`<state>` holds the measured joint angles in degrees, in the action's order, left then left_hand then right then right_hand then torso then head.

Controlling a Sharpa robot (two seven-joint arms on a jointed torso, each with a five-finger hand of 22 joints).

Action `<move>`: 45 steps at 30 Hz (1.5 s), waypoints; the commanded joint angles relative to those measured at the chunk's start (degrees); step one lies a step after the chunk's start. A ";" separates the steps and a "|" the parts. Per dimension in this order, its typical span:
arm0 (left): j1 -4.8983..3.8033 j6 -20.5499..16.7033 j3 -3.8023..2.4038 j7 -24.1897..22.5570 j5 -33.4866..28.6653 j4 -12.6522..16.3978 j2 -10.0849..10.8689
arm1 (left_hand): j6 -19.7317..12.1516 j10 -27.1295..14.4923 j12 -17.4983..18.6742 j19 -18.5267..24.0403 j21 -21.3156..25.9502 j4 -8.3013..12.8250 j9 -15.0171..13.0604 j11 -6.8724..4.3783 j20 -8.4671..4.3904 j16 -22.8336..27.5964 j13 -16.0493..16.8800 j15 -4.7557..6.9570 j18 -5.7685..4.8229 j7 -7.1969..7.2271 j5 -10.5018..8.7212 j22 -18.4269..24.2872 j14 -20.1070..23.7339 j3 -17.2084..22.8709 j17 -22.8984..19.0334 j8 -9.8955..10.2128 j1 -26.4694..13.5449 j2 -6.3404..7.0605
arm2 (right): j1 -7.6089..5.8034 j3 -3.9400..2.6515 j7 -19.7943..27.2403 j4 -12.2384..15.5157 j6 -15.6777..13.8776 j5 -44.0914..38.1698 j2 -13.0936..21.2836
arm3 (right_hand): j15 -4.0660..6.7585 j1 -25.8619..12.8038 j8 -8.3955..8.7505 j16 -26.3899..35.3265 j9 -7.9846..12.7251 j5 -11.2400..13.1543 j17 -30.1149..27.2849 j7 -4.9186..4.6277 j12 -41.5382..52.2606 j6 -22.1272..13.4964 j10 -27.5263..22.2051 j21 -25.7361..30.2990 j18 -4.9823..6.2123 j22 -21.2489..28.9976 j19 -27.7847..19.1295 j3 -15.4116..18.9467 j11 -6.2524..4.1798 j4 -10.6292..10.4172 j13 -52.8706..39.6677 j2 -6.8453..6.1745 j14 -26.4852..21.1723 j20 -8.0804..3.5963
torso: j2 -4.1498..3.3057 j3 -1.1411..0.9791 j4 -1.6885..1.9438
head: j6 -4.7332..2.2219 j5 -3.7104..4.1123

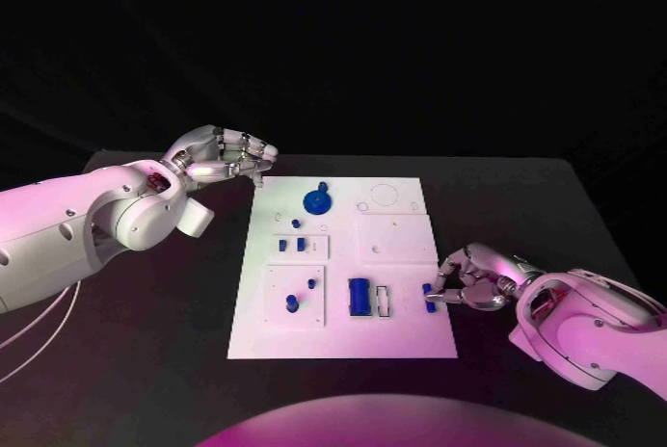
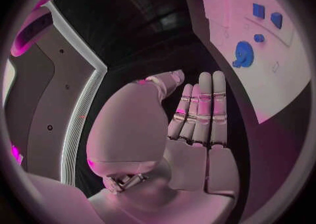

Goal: Assemble the parts on the task board

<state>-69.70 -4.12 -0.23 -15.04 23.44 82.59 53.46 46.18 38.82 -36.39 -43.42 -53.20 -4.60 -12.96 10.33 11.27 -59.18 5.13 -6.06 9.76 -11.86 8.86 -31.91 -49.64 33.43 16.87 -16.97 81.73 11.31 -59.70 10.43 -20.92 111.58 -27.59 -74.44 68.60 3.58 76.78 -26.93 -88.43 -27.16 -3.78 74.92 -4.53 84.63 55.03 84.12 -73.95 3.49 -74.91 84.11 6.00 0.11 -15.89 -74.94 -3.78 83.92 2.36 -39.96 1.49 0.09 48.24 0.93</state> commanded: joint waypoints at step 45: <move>-0.03 0.54 -0.02 -0.44 -0.44 0.34 0.20 | -0.40 -0.53 -0.45 -0.29 0.20 0.03 0.09 -0.08 0.12 -0.36 -0.13 0.02 0.79 -1.50 0.29 0.11 0.39 0.08 0.09 -0.37 0.10 0.19 | 2.66 -0.01 -9.08 -0.72 2.86 -12.83 -4.56 | 0.94 9.75 2.29 0.37 -2.78 -0.52 9.83 1.35 -0.47 2.96 2.53 0.18 -0.52 -11.13 1.45 -20.03 -1.15 0.59 -10.48 -2.29 4.98 -0.61 | 0.05 -0.03 -0.05 | -0.04 -0.70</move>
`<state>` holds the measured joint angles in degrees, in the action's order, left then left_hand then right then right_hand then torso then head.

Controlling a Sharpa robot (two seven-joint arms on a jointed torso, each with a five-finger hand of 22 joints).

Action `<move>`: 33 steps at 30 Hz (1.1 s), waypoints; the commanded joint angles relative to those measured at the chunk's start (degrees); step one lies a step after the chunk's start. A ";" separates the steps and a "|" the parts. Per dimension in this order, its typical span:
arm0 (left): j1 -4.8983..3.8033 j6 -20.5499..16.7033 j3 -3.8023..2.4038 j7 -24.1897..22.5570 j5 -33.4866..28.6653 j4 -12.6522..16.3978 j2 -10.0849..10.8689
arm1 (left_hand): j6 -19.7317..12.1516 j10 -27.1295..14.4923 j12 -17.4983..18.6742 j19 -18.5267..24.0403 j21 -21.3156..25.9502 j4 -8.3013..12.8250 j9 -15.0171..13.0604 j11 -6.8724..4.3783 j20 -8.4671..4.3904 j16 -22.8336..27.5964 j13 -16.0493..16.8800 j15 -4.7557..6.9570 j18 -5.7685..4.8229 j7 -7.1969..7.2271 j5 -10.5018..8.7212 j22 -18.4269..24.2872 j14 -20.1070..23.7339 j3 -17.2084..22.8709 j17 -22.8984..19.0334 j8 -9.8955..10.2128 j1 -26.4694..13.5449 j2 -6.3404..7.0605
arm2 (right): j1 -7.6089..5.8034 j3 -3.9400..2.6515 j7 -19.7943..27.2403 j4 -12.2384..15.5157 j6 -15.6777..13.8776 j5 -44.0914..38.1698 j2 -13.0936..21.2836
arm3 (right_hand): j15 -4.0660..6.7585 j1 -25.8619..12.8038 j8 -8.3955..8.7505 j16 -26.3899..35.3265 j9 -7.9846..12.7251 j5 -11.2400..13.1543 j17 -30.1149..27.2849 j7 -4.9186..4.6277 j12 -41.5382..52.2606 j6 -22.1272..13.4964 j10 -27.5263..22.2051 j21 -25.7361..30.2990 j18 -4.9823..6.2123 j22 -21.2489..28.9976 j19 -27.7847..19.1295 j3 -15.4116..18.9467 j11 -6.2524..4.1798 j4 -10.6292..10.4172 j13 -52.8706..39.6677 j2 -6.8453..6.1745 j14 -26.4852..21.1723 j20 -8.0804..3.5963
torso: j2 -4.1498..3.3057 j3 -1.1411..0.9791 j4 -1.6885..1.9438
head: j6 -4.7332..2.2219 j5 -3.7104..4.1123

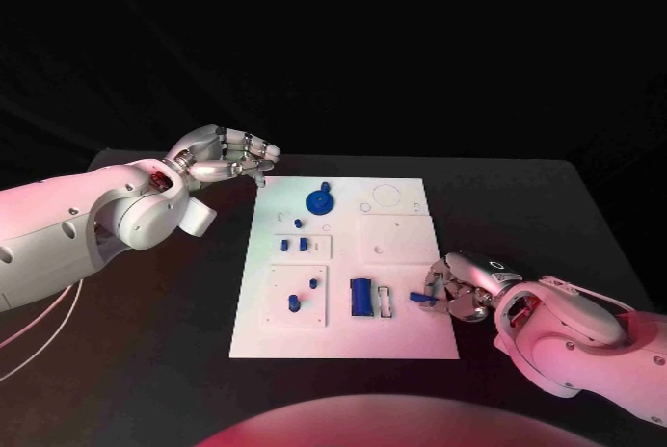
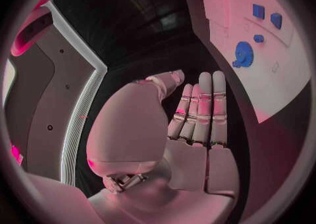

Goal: Assemble the parts on the task board

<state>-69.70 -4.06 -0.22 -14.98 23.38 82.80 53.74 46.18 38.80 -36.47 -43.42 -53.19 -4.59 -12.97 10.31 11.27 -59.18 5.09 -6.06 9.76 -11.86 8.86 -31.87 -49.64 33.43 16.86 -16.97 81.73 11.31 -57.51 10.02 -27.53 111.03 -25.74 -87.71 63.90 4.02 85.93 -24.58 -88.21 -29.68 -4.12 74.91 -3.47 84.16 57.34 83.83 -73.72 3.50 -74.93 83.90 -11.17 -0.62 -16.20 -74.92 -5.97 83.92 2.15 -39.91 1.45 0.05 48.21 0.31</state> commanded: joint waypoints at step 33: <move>-0.04 0.23 -0.02 -0.52 -0.36 0.47 -0.16 | -0.47 -0.56 -0.46 -0.38 0.15 0.09 0.11 -0.06 0.10 -0.41 -0.13 0.04 0.80 -1.51 0.30 0.06 0.33 0.11 0.11 -0.43 0.19 0.16 | -0.95 0.32 2.54 1.95 -6.91 23.18 -3.98 | 0.64 -18.60 -1.39 -0.23 -6.01 0.51 10.91 0.45 1.63 0.33 4.10 -1.88 -0.85 -11.55 2.28 -24.18 -0.55 9.44 -12.08 -5.00 5.24 -0.57 | -0.04 0.05 0.09 | 0.30 0.77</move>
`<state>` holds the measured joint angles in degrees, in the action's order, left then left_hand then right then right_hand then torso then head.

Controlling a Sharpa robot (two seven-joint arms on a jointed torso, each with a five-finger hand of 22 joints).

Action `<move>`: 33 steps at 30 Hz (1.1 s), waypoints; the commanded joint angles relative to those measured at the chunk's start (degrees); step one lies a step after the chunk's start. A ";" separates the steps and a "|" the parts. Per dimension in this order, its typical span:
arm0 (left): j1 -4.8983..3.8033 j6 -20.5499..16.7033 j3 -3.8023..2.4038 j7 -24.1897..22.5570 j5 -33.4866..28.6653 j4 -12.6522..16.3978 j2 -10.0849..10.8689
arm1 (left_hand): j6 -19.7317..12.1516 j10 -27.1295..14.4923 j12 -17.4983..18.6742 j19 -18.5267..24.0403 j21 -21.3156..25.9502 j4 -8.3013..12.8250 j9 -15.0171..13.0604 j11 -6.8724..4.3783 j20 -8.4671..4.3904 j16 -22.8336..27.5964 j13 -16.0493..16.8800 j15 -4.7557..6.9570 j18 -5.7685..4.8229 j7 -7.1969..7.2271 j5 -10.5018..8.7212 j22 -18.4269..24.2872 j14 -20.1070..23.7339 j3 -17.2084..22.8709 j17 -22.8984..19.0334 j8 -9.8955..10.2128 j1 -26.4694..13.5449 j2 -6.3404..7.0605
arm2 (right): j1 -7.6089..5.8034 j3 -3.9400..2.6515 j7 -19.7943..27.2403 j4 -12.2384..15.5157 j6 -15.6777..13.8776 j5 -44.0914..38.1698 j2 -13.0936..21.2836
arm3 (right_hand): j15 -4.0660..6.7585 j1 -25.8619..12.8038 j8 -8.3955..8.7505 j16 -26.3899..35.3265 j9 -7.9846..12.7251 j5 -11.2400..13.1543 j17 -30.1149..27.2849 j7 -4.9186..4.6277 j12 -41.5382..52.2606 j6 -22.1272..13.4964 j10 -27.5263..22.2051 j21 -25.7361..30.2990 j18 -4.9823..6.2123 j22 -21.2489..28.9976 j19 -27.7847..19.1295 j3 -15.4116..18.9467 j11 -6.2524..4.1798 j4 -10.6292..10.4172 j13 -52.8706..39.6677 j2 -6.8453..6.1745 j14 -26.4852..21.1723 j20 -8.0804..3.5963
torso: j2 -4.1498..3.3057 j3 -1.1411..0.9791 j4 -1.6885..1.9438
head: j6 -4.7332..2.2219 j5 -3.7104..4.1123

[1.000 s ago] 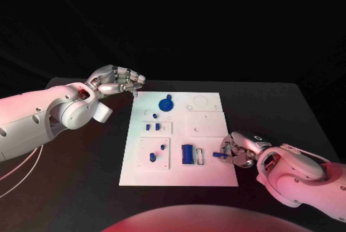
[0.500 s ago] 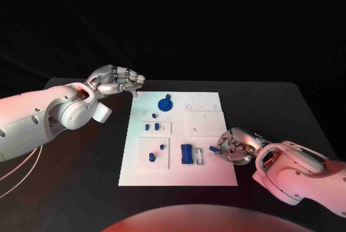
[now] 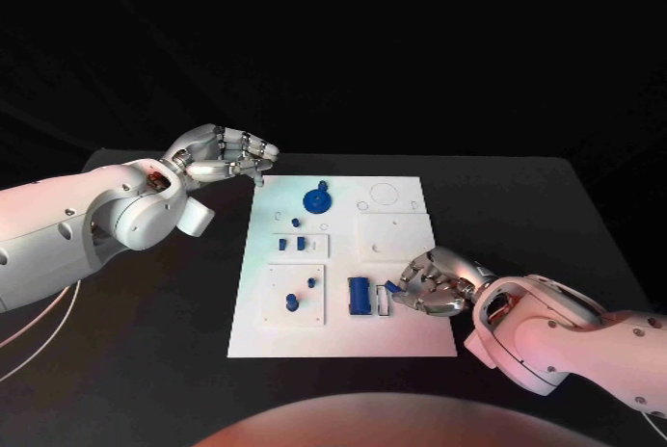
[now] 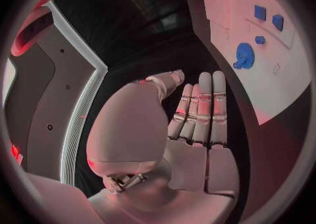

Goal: Assemble the parts on the task board

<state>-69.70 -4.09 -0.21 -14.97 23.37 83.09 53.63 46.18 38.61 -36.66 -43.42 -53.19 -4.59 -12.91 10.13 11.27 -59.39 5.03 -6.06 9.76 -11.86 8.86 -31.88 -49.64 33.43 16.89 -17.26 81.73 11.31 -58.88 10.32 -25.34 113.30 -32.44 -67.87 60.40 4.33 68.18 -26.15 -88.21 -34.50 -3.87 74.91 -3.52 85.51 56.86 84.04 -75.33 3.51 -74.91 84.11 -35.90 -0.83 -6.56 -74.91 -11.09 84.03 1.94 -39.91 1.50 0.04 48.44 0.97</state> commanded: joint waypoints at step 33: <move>-0.04 0.51 -0.03 -0.24 -0.34 0.13 0.01 | -0.32 -0.46 -0.42 -0.49 -0.03 0.28 0.03 0.11 0.02 -0.20 -0.17 0.10 0.80 -1.50 0.39 -0.04 0.31 0.36 0.08 -0.41 0.50 0.00 | 0.99 0.01 -1.58 -2.28 2.38 3.27 -3.00 | 0.36 -7.20 0.59 -0.64 -1.61 0.30 11.96 0.56 1.09 2.17 4.37 -0.79 -0.94 -11.68 2.20 6.94 -0.37 -3.44 -12.75 -0.16 5.34 -0.41 | -0.03 -0.05 0.03 | -0.03 0.00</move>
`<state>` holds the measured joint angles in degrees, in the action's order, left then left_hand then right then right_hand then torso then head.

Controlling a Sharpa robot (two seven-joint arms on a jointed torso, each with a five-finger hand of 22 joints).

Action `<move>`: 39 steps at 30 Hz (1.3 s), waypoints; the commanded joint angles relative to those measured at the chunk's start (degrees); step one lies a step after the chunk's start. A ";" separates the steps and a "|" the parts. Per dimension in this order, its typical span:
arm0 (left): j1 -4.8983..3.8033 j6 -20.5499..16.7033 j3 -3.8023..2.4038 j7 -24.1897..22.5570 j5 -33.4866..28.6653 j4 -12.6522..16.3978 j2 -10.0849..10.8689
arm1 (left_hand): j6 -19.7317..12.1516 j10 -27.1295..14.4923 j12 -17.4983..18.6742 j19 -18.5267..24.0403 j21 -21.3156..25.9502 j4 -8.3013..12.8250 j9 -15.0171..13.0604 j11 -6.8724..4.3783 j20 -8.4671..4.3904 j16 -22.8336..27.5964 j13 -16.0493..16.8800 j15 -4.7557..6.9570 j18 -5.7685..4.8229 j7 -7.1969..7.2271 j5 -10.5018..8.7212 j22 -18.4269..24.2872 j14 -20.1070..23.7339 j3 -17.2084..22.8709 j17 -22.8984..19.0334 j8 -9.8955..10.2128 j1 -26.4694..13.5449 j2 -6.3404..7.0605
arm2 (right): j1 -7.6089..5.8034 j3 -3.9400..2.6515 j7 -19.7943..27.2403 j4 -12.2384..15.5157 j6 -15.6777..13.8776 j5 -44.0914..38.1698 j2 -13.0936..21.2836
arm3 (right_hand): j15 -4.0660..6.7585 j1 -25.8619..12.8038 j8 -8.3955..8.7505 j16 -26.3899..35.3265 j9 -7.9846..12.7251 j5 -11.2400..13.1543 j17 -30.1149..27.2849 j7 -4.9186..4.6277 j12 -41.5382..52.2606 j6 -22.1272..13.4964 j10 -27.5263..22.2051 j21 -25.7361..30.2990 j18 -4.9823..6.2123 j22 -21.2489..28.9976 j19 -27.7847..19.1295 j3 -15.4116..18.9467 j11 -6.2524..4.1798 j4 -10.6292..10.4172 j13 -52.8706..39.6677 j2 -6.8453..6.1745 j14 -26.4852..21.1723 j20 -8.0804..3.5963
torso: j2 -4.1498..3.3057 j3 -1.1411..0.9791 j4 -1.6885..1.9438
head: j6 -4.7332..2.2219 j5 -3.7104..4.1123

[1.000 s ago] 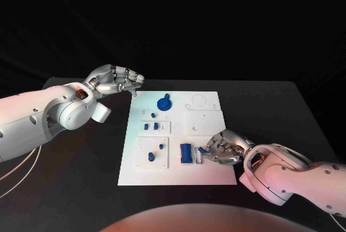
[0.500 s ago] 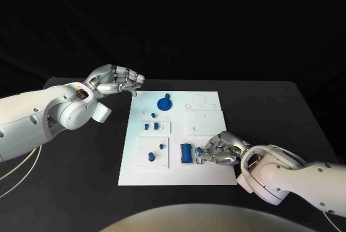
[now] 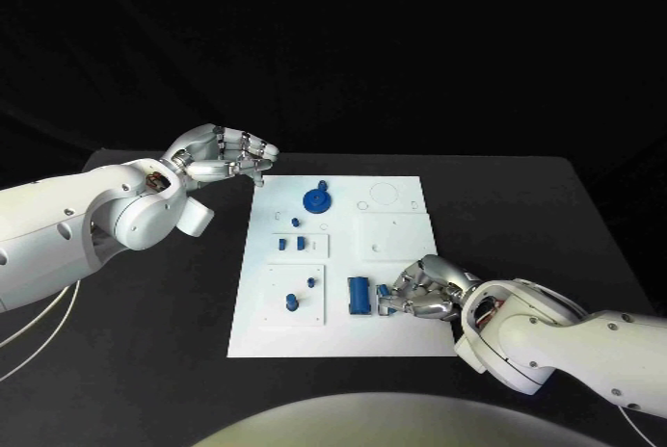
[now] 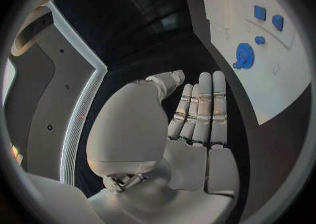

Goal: Assemble the parts on the task board

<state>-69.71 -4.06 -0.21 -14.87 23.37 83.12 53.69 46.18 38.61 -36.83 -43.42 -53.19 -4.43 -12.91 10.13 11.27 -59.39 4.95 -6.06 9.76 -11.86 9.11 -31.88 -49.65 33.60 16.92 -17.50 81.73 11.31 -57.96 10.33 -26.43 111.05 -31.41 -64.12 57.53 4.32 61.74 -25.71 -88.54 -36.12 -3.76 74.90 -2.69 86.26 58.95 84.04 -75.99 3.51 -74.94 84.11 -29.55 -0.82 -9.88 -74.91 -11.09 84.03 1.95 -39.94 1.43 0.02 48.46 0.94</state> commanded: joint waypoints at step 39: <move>-0.03 -0.05 -0.02 -0.69 -0.80 0.11 0.06 | -0.32 -0.46 -0.24 -0.49 -0.03 0.11 0.03 0.10 0.02 -0.20 -0.09 0.10 0.80 -1.50 0.14 -0.03 0.31 0.19 0.05 -0.18 0.50 0.00 | -0.39 -0.01 5.12 0.26 1.20 0.39 1.98 | 0.18 0.81 1.43 0.06 -0.14 0.13 11.03 -0.69 -0.63 -0.94 3.92 1.14 -0.73 -11.33 1.79 7.60 -0.08 -2.80 -12.24 -0.97 5.13 -0.31 | 0.06 -0.03 -0.03 | -0.38 0.11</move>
<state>-69.71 -4.12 -0.21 -14.82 23.33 83.10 53.79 46.18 38.58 -36.83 -43.42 -53.19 -4.43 -12.92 10.16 11.27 -59.39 4.90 -6.06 9.76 -11.86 9.11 -31.88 -49.64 33.60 16.90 -17.50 81.73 11.31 -58.22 10.34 -25.22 111.23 -30.63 -64.29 59.35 4.32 62.43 -24.35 -88.53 -36.31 -3.77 74.94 -3.41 85.71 58.19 84.04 -74.87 3.50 -74.90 84.11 -22.03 -0.82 -12.66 -74.91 -12.01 84.03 1.95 -39.90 1.42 0.01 48.30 1.02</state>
